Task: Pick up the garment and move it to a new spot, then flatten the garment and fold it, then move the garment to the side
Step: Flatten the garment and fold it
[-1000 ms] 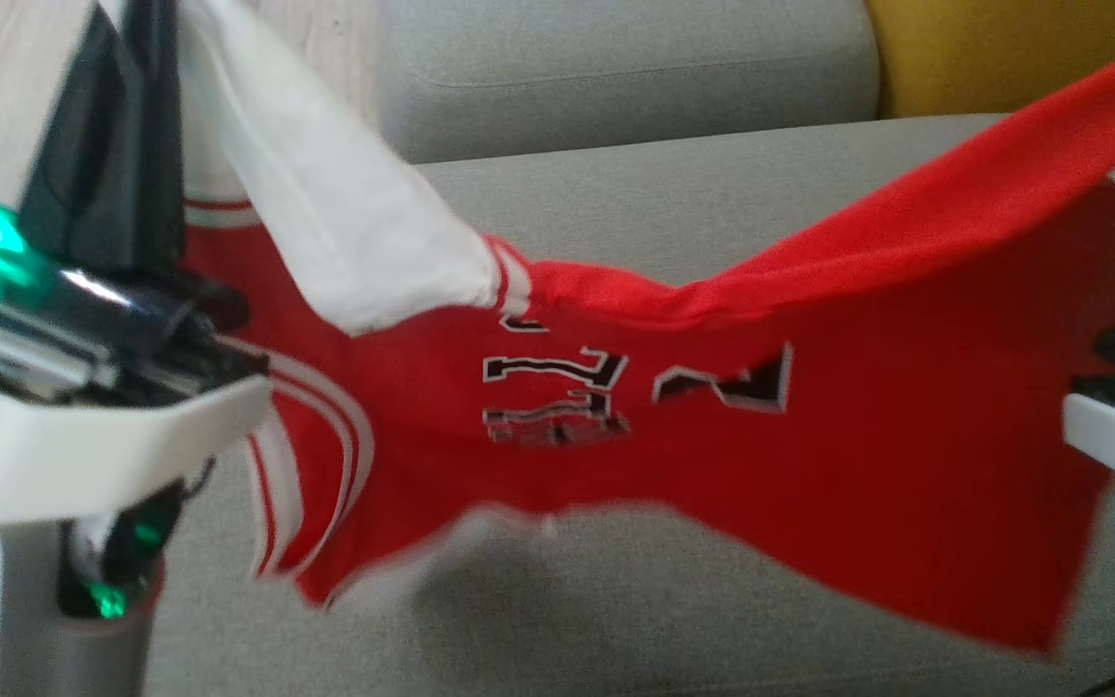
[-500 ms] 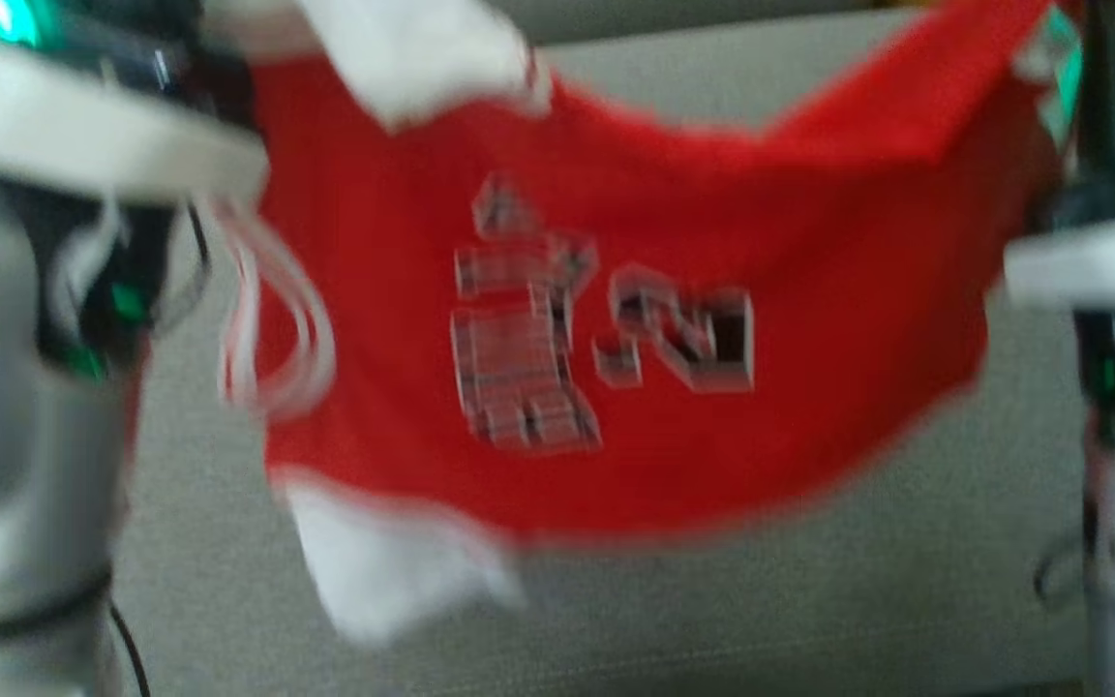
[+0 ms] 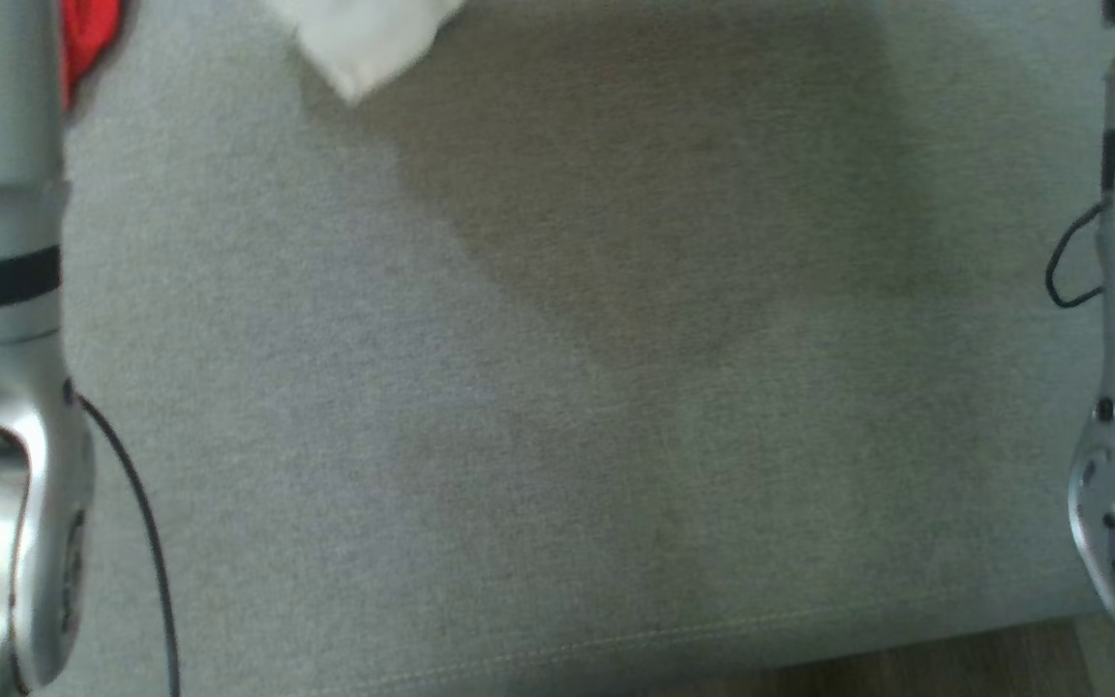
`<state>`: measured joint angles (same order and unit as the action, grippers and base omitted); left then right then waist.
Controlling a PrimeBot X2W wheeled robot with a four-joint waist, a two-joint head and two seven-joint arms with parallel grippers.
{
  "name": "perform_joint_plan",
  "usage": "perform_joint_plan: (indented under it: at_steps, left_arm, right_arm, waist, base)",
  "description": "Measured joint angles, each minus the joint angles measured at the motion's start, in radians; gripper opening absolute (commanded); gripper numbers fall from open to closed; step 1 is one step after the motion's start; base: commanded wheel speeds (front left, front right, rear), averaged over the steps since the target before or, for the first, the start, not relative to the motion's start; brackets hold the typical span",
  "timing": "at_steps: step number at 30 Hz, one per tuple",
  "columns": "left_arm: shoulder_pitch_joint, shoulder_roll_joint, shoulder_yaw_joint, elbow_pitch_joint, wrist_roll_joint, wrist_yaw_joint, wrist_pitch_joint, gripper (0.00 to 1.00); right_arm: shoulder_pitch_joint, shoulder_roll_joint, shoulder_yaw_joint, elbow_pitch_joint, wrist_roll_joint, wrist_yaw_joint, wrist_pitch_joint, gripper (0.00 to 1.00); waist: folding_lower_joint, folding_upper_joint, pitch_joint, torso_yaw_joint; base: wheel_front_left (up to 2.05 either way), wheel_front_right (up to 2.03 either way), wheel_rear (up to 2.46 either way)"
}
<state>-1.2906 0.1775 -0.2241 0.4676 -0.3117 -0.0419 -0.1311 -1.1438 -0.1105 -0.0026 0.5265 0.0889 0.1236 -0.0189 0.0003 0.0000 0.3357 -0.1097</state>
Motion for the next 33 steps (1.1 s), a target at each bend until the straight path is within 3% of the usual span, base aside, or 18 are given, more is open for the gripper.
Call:
perform_joint_plan:
  at_steps: [4,8,14,23,33]
  left_arm:
    - [-0.023,-0.038,-0.001,0.129,0.010,0.008,-0.094,0.00]
    - [-0.009,-0.089,0.012,0.215,-0.023,-0.010,-0.120,0.00]
    - [0.178,-0.129,0.037,0.184,-0.051,-0.063,-0.126,0.00]
    - [0.425,-0.140,0.104,-0.019,-0.115,-0.082,-0.126,0.00]
    - [0.809,-0.138,0.069,-0.225,-0.196,-0.083,-0.126,0.00]
  right_arm:
    - [-0.062,0.005,-0.022,0.168,-0.114,0.000,-0.107,0.00]
    - [-0.074,0.020,-0.053,0.320,-0.192,0.000,-0.198,0.00]
    - [-0.032,0.035,-0.110,0.462,-0.206,0.000,-0.231,0.00]
    - [0.118,0.038,-0.054,0.306,-0.031,0.000,-0.232,0.00]
    - [0.403,0.039,-0.030,0.192,0.017,0.000,-0.232,0.00]
  waist:
    - [-0.0003,0.0000,0.031,0.018]
    - [-0.0003,0.0000,0.078,0.038]
    - [-0.0001,0.0000,0.146,0.069]
    - [-0.0004,0.0000,0.148,0.080]
    - [-0.0006,0.0000,0.033,0.077]
  base:
    - [0.00,0.00,0.00]
    - [0.00,0.00,0.00]
    - [0.00,0.00,0.00]
    - [0.00,0.00,0.00]
    - [0.00,0.00,0.00]
